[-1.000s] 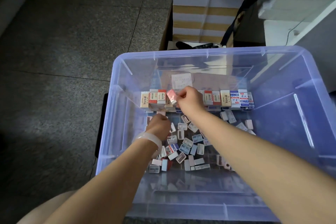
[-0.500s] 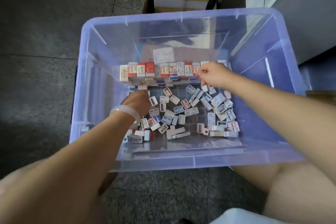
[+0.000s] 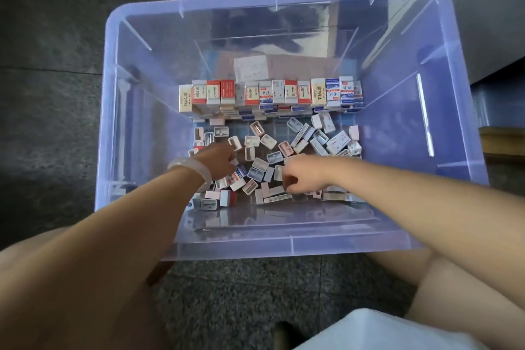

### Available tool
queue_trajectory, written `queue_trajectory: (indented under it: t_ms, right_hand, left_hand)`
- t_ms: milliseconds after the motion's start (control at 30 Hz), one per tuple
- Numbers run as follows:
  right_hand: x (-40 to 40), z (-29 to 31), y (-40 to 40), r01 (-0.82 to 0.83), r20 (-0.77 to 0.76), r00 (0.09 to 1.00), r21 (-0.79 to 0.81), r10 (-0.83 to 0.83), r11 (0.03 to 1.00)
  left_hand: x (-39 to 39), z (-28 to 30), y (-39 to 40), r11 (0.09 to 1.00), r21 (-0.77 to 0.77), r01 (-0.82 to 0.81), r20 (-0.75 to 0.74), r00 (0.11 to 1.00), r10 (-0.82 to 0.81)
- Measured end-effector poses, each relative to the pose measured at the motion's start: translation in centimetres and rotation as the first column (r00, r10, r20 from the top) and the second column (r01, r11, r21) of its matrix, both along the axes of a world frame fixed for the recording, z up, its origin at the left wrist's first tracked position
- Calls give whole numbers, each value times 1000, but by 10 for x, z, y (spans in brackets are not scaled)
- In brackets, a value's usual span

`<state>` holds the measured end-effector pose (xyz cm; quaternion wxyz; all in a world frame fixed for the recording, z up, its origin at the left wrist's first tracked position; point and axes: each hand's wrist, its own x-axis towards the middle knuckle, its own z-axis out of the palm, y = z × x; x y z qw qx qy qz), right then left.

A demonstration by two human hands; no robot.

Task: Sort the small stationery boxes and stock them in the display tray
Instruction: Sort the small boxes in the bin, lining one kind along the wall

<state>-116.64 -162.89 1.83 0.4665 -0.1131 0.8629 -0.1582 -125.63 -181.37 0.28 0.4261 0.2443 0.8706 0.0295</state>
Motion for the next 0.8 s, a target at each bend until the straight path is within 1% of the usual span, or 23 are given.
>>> queue_trajectory:
  t_ms: [67, 100, 167, 233, 300, 367, 400, 500, 567, 633, 667, 733, 800]
  right_hand:
    - [7, -6, -4, -44, 66, 997, 8, 44, 999]
    - [10, -10, -6, -57, 89, 995, 13, 55, 998]
    - [13, -16, -9, -74, 135, 988, 11, 72, 997]
    - [14, -19, -12, -57, 174, 983, -9, 58, 998]
    - [14, -18, -12, -1, 175, 985, -36, 7, 999]
    - [15, -19, -12, 52, 158, 987, -71, -40, 996]
    - [15, -19, -11, 70, 151, 987, -85, -57, 994]
    - [16, -18, -12, 112, 129, 987, -126, -95, 986]
    - [16, -14, -13, 113, 109, 989, -141, -98, 983]
    - [12, -6, -12, 94, 106, 991, -134, -81, 986]
    - [9, 0, -10, 106, 128, 988, -138, -89, 985]
    - [2, 12, 4, 147, 147, 981, -137, -126, 980]
    - [-6, 23, 24, 125, 69, 990, -63, -121, 990]
  left_hand:
    - [4, -1, 3, 999, 11, 31, -3, 1000, -31]
    - [5, -1, 5, 999, 42, 21, 13, 1000, -22]
    - [8, -1, 9, 989, 139, -55, 78, 996, 44]
    - [12, 1, 12, 976, 175, -131, 145, 984, 106]
    - [16, -1, 12, 979, 152, -135, 128, 985, 116]
    - [20, -4, 10, 993, 100, -55, 42, 998, 51]
    - [21, -5, 9, 996, 84, -19, 22, 1000, 18]
    - [21, -5, 5, 994, 63, 87, 16, 996, -88]
    - [19, -4, 3, 994, 46, 103, 7, 995, -103]
    - [19, -3, 0, 992, -34, 119, 19, 993, -118]
    - [19, -4, 0, 989, -65, 134, 17, 991, -133]
    - [21, -6, 2, 983, -88, 159, -12, 987, -160]
    - [23, -9, 6, 988, -72, 138, -38, 989, -141]
